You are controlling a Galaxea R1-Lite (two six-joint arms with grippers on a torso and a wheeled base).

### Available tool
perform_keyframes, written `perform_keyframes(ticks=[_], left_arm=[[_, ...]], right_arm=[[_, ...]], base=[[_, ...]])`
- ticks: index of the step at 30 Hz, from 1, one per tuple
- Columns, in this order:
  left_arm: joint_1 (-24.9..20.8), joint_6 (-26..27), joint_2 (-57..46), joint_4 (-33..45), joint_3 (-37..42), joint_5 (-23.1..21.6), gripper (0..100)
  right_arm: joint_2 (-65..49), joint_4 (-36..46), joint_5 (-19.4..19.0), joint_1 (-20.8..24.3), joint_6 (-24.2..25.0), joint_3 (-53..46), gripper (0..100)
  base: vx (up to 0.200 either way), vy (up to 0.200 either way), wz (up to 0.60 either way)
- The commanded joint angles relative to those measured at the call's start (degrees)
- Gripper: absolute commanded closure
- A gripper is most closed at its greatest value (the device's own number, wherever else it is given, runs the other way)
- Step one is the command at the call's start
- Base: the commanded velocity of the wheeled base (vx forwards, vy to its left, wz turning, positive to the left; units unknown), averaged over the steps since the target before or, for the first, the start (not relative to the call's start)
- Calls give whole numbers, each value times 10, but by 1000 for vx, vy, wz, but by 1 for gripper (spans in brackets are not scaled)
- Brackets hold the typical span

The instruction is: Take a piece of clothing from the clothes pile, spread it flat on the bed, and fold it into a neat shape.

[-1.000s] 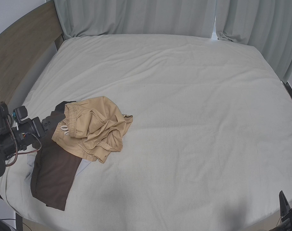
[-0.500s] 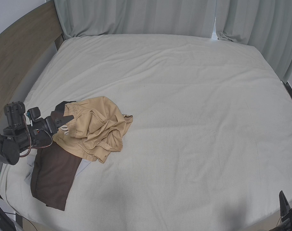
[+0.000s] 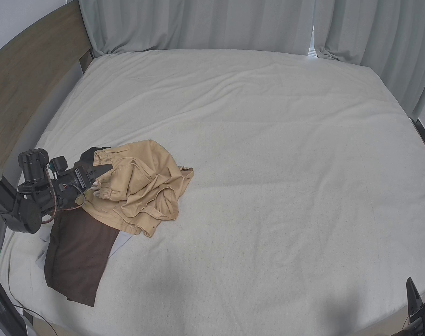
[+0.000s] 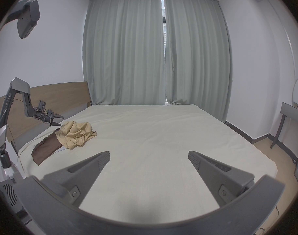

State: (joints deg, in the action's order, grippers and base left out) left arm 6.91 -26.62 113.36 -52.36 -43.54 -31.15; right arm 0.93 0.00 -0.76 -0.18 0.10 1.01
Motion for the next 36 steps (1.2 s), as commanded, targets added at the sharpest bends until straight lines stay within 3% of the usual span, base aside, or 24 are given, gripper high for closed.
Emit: perform_keyframes(ticks=[1, 12, 24, 36], left_arm=[[-3, -27, 24, -4, -25, -4, 0], [-12, -46, 57, -13, -48, -15, 0], [-46, -116, 59, -120, -37, -26, 0], [-56, -114, 59, -125, -24, -27, 0]], right_arm=[[-9, 0, 0, 0, 0, -10, 0], [-9, 0, 0, 0, 0, -10, 0], [-9, 0, 0, 0, 0, -10, 0], [-9, 0, 0, 0, 0, -10, 0]], base=[[0, 0, 0], [0, 0, 0], [0, 0, 0], [0, 0, 0]])
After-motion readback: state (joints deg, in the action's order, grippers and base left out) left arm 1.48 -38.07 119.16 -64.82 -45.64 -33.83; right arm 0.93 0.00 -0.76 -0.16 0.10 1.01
